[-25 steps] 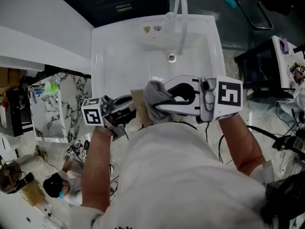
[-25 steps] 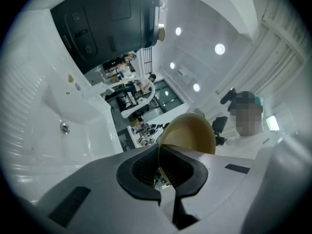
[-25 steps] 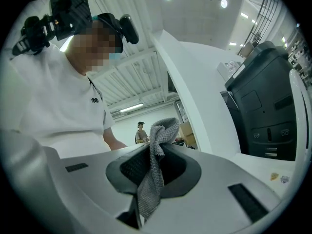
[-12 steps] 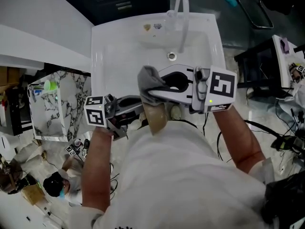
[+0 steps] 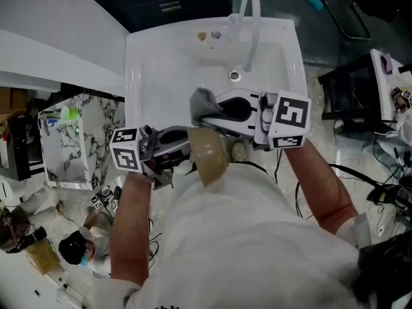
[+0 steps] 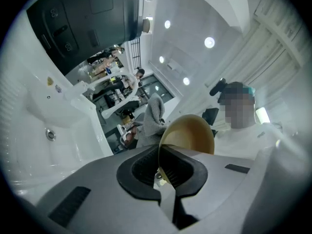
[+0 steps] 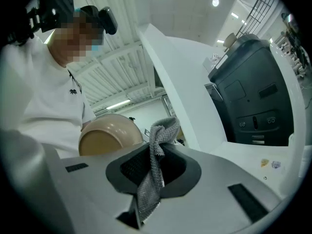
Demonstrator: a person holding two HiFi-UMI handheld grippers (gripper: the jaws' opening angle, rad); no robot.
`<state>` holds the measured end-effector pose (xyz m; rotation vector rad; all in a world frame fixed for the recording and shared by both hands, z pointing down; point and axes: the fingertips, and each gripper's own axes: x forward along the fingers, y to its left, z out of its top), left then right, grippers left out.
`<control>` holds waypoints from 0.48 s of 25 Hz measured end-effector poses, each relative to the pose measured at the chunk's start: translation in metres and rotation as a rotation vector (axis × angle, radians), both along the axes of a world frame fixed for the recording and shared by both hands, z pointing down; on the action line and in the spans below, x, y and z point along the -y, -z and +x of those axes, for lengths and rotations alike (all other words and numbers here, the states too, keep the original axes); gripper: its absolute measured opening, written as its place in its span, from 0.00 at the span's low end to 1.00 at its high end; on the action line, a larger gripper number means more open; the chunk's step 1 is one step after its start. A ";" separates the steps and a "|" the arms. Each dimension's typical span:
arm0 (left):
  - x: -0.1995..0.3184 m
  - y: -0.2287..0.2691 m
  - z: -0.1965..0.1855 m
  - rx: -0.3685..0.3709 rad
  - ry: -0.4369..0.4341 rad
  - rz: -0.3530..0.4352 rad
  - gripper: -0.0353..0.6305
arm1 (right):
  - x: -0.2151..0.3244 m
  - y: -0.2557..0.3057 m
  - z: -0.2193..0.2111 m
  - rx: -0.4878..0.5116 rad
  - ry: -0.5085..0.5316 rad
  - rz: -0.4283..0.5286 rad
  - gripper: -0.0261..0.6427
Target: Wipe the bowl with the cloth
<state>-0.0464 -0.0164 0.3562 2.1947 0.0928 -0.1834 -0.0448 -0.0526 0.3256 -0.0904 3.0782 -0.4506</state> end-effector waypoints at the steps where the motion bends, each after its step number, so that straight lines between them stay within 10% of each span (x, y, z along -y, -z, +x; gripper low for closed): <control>1: 0.002 0.002 -0.002 -0.009 0.011 -0.001 0.08 | 0.000 -0.003 0.000 -0.007 0.001 -0.006 0.11; 12: 0.034 0.005 -0.030 -0.029 0.167 -0.019 0.08 | -0.016 -0.031 -0.008 -0.069 0.036 -0.057 0.11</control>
